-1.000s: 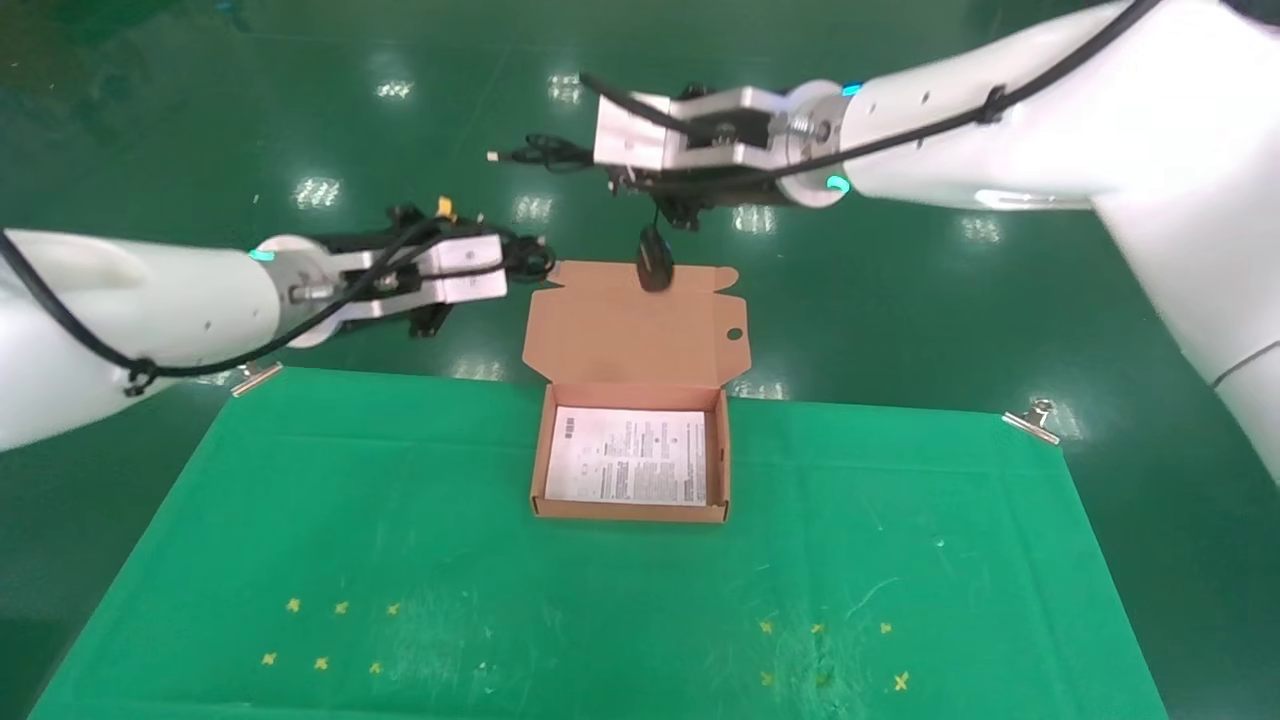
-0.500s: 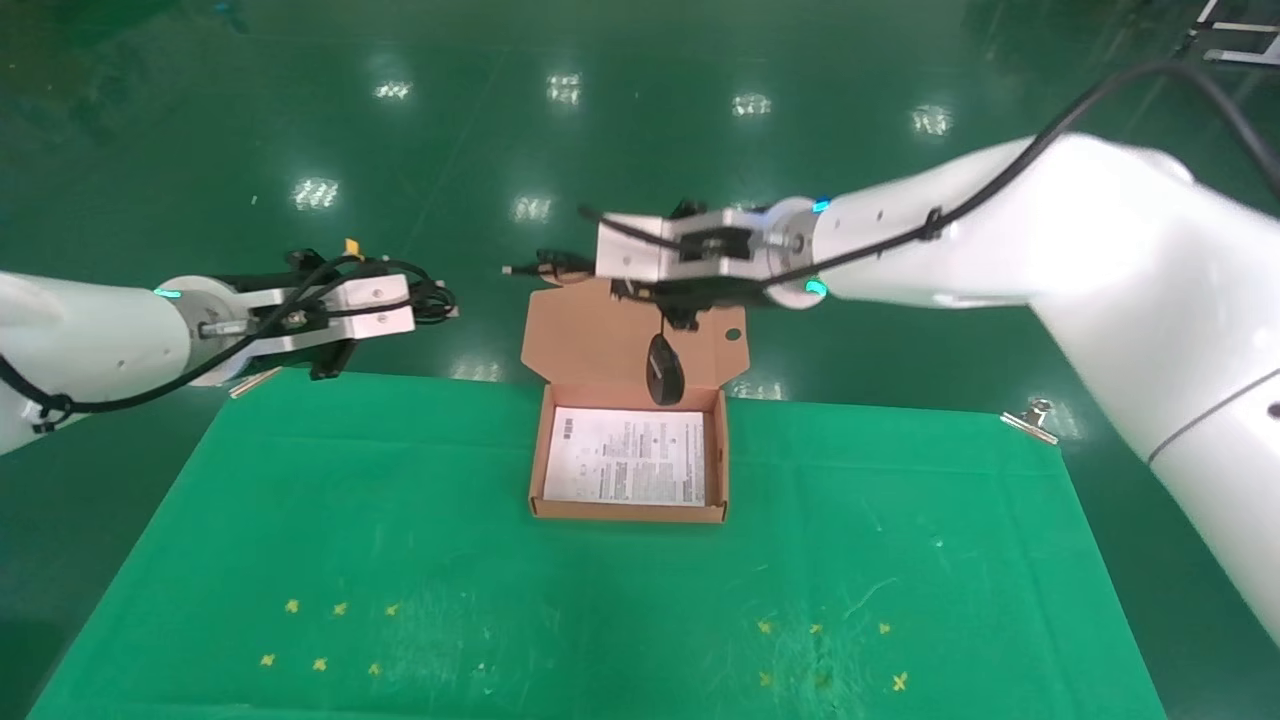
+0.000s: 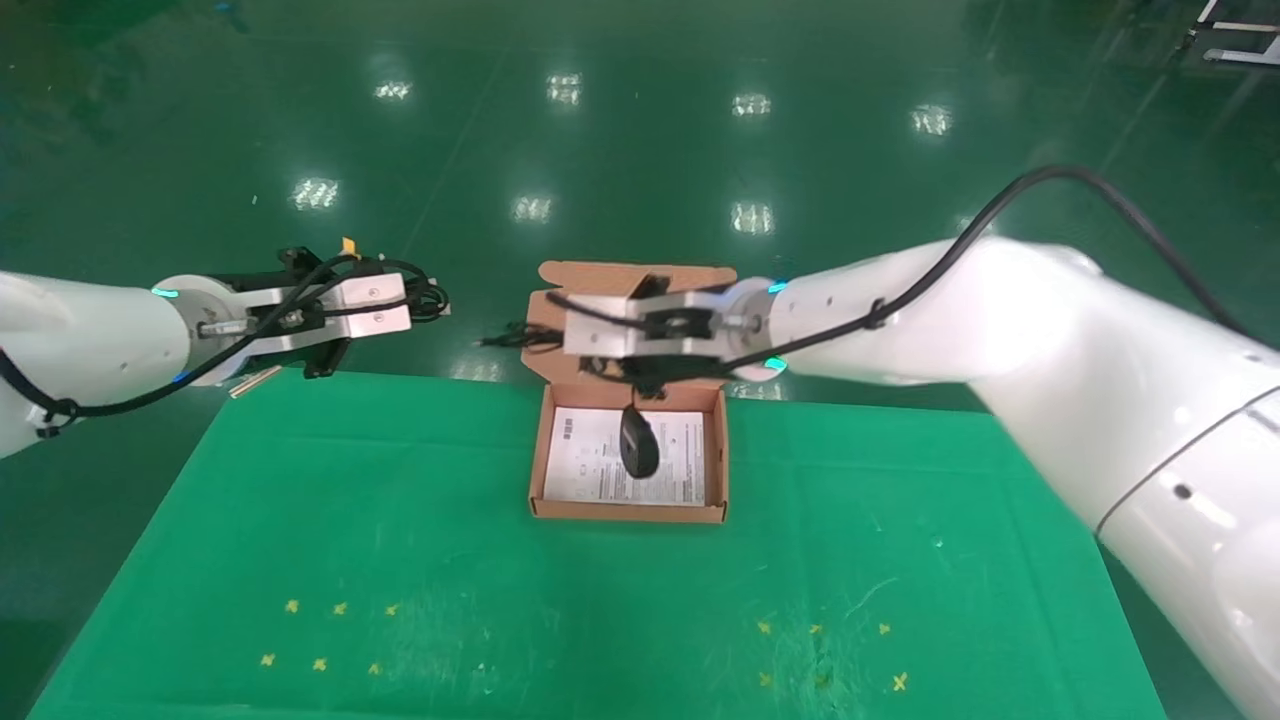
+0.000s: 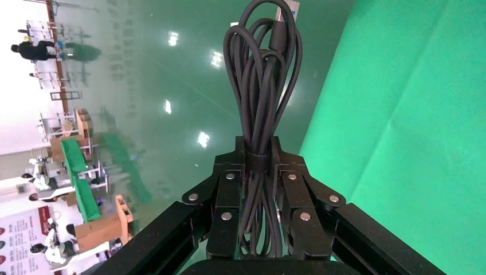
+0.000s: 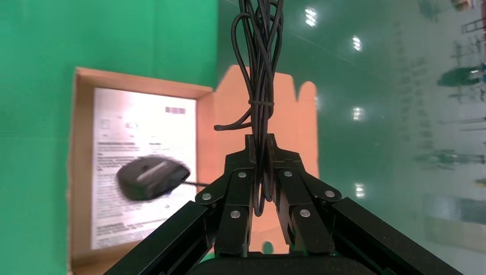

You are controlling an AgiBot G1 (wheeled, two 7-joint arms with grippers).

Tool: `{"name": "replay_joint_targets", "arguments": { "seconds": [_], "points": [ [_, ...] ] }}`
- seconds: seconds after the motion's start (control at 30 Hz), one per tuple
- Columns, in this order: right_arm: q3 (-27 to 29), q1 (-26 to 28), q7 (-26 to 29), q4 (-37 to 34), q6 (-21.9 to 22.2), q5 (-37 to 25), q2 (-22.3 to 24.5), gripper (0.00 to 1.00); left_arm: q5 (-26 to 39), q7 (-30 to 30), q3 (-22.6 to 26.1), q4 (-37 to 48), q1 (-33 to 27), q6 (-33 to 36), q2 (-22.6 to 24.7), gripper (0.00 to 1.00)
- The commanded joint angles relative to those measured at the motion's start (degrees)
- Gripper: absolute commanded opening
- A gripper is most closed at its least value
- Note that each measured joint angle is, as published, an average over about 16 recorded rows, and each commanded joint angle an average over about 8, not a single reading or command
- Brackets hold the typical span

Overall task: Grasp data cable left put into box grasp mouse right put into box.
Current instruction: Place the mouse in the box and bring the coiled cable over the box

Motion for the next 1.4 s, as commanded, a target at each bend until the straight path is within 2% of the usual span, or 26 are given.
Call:
{"name": "replay_joint_targets", "arguments": {
  "seconds": [0.03, 0.23, 0.63, 0.87, 1.1, 1.13, 1.37, 1.4],
  "points": [
    [-1.3, -0.4, -0.2, 0.4, 0.5, 1.5, -0.1, 0.00, 0.1, -0.1, 0.0, -0.1, 0.0, 0.0, 0.0, 0.00],
    [-4.7, -1.1, 0.6, 0.5, 2.3, 5.8, -0.1, 0.00, 0.1, -0.1, 0.0, -0.1, 0.0, 0.1, 0.0, 0.00],
    [-9.8, -4.0, 7.6, -7.4, 3.1, 12.7, -0.1, 0.00, 0.1, -0.1, 0.0, -0.1, 0.0, 0.1, 0.0, 0.00],
    [-12.2, -4.4, 9.7, -8.8, 4.2, 14.5, 0.0, 0.00, 0.1, -0.1, 0.0, -0.1, 0.0, 0.1, 0.0, 0.00],
    [-15.1, -3.5, 8.3, -7.9, 5.0, 14.0, 0.0, 0.00, 0.1, -0.1, 0.0, -0.1, 0.0, 0.1, 0.0, 0.00],
    [-15.5, -3.4, 7.8, -7.7, 5.1, 14.0, 0.0, 0.06, 0.1, -0.1, 0.0, -0.1, 0.0, 0.1, 0.0, 0.00],
    [-16.7, -3.2, 6.3, -7.2, 5.4, 14.4, 0.1, 0.93, 0.1, -0.1, 0.0, -0.1, 0.0, 0.1, 0.0, 0.00],
    [-16.7, -3.2, 6.2, -7.1, 5.4, 14.5, 0.2, 1.00, 0.1, -0.1, 0.0, -0.1, 0.1, 0.1, 0.0, 0.00]
  ]
}}
